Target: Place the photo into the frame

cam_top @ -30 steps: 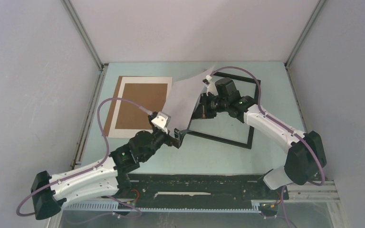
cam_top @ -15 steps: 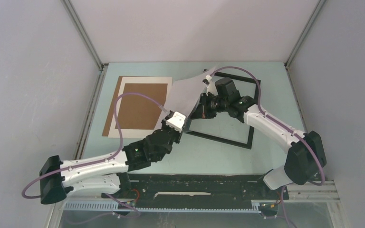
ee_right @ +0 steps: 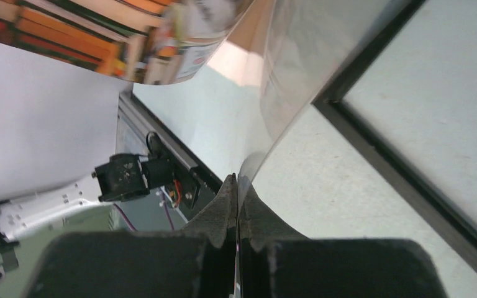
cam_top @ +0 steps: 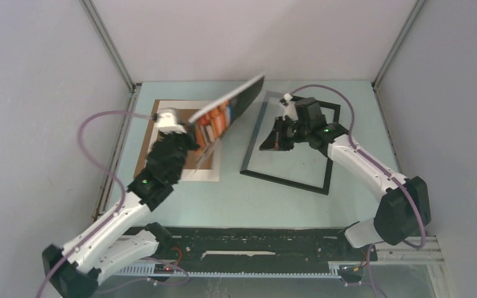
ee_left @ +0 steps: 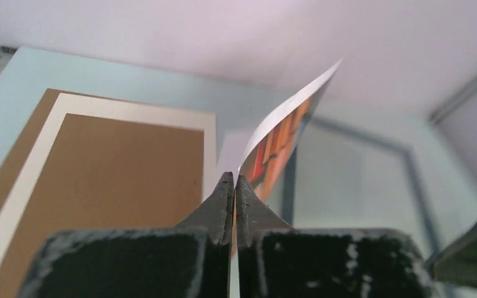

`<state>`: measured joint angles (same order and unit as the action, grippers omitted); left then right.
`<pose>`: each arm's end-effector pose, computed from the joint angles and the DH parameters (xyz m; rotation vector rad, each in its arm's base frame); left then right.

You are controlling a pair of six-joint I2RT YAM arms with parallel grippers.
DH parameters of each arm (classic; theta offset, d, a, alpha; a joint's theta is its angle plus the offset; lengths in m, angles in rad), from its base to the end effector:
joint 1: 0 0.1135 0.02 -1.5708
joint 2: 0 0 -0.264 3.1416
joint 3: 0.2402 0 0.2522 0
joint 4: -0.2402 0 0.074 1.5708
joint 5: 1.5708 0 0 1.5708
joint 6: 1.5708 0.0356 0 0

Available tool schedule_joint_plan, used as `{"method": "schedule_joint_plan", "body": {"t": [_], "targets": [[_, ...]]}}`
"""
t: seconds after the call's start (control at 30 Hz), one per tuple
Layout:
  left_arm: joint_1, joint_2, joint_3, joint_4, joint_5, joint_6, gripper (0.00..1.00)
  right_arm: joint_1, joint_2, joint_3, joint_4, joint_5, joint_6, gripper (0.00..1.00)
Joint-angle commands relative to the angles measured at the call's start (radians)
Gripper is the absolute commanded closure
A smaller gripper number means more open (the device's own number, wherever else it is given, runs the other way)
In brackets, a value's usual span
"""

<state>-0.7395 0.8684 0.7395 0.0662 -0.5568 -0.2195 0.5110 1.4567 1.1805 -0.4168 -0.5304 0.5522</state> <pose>0.1635 -0.1236 0.3365 -0.0037 1.6314 -0.2831 0.2725 0.1734 0.2998 -0.2564 2.4051 1.1327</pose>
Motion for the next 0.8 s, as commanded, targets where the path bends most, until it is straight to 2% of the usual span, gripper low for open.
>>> {"method": "schedule_joint_plan", "body": {"t": [0.0,0.07,0.17,0.27,0.33,0.47,0.53,0.63,0.7,0.77], "targets": [[0.334,-0.116,0.014,0.063,0.282,-0.379,1.00,-0.148,-0.109,-0.028,0.019,-0.097,-0.025,1.00],[0.501,-0.135,-0.043,0.092,0.382,-0.523,1.00,-0.234,-0.120,-0.081,0.045,-0.180,-0.028,1.00],[0.775,-0.148,-0.213,0.194,0.541,-0.845,1.00,-0.347,-0.110,-0.180,0.123,-0.315,-0.035,1.00],[0.969,-0.119,-0.319,0.221,0.648,-0.991,1.00,-0.449,-0.068,-0.262,0.153,-0.371,-0.061,1.00],[1.009,-0.119,-0.411,0.292,0.667,-1.019,1.00,-0.497,-0.047,-0.314,0.190,-0.394,-0.065,1.00],[1.040,-0.213,-0.562,0.247,0.567,-0.942,1.00,-0.582,-0.032,-0.420,0.275,-0.423,-0.055,1.00],[1.043,-0.265,-0.643,0.270,0.512,-0.957,1.00,-0.609,-0.024,-0.455,0.298,-0.426,-0.061,1.00],[1.044,-0.282,-0.689,0.309,0.474,-0.957,1.00,-0.633,0.008,-0.466,0.298,-0.426,-0.086,1.00],[1.048,-0.271,-0.678,0.276,0.462,-0.948,0.94,-0.644,0.023,-0.474,0.308,-0.409,-0.090,1.00],[1.050,-0.260,-0.654,0.225,0.479,-0.938,0.75,-0.647,0.035,-0.480,0.336,-0.398,-0.082,1.00]]}}
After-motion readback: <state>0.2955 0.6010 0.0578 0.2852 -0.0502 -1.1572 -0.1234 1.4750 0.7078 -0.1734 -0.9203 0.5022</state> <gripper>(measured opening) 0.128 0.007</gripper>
